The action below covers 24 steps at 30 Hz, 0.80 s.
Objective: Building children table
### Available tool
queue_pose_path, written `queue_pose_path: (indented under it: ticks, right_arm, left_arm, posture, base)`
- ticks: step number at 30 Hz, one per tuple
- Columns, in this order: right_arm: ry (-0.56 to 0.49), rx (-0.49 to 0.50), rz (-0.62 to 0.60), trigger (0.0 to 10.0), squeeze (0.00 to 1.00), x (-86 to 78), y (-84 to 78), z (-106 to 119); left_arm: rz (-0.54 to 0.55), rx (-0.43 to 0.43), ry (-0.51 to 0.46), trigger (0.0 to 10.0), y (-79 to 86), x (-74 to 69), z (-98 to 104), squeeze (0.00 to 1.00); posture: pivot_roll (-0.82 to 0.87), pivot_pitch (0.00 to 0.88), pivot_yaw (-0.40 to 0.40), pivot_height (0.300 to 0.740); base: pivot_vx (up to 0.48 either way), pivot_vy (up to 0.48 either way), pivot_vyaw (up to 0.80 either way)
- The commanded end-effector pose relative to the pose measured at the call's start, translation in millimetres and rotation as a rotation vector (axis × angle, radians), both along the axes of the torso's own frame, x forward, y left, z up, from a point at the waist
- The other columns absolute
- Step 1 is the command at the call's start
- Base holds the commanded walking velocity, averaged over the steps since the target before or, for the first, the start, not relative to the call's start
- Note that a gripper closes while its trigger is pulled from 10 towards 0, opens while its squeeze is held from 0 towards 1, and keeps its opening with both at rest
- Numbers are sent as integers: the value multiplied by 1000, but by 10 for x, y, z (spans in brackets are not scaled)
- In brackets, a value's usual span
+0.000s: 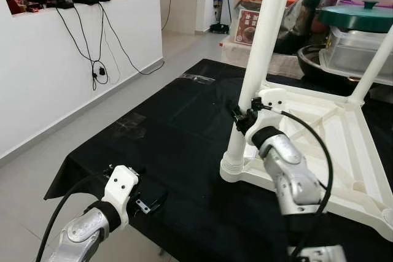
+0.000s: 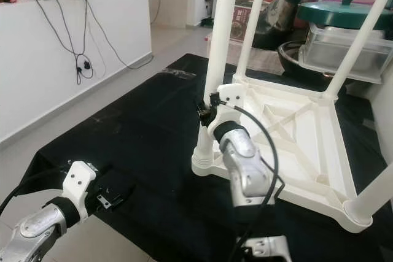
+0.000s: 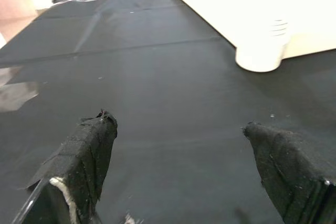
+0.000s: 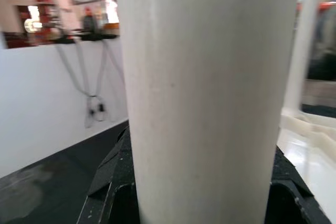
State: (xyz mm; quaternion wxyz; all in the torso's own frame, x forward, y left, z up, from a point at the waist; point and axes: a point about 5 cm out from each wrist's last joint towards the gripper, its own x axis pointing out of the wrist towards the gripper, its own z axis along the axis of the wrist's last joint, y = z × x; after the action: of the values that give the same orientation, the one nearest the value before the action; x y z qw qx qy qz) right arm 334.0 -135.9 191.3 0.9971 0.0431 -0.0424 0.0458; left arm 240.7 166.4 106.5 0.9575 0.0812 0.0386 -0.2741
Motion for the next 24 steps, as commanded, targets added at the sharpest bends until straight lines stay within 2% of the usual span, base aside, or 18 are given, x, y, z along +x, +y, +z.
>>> queue_pose_path:
  ticks: [1,2,4,5,8,16,17,18,19,24]
  right_arm:
    - [177,26,-195,0,0,-40,-251,-337]
    - [177,26,-195,0,0,-40,-251,-337]
    - [213,50,-345,0,0,-81,-343,-366]
    - [213,50,-345,0,0,-81,-343,-366]
    - [210,75,-460,0,0,-133,-376,-329]
    - [181,74,-489,0,0,-229,-249,-284]
    - [171,65,-470,3725,0,-229,-224,-267]
    - [171,65,-470,3725,0,-229,-224,-267]
    - [166,66,-448,10000,0,-224,-202,-251]
    - [162,70,-424,10000,0,-223,-172,-214]
  left_arm:
    - [15,-1,1,10000,12,9,-15,0]
    - [15,-1,1,10000,12,9,-15,0]
    - [21,-3,-2,10000,15,17,-13,0]
    - [21,-3,-2,10000,15,17,-13,0]
    - [31,-2,-8,10000,28,29,-8,0]
    - [39,-1,-16,10000,33,41,-1,0]
    - [41,0,-17,10000,37,42,0,0]
    - [41,0,-17,10000,37,42,0,0]
    - [41,0,-17,10000,39,42,0,0]
    - [41,4,-18,10000,46,53,0,0]
  posture:
    - [59,0,-43,740]
    - [59,0,-43,740]
    - [62,0,-45,740]
    - [62,0,-45,740]
    - [61,0,-44,740]
    - [61,0,-37,740]
    - [60,0,-34,740]
    - [60,0,-34,740]
    - [60,0,-34,740]
    - [56,0,-29,740]
  base:
    - [0,0,0]
    - [0,0,0]
    - [0,0,0]
    - [0,0,0]
    - [0,0,0]
    - [0,0,0]
    - [0,0,0]
    - [0,0,0]
    - [0,0,0]
    - [0,0,0]
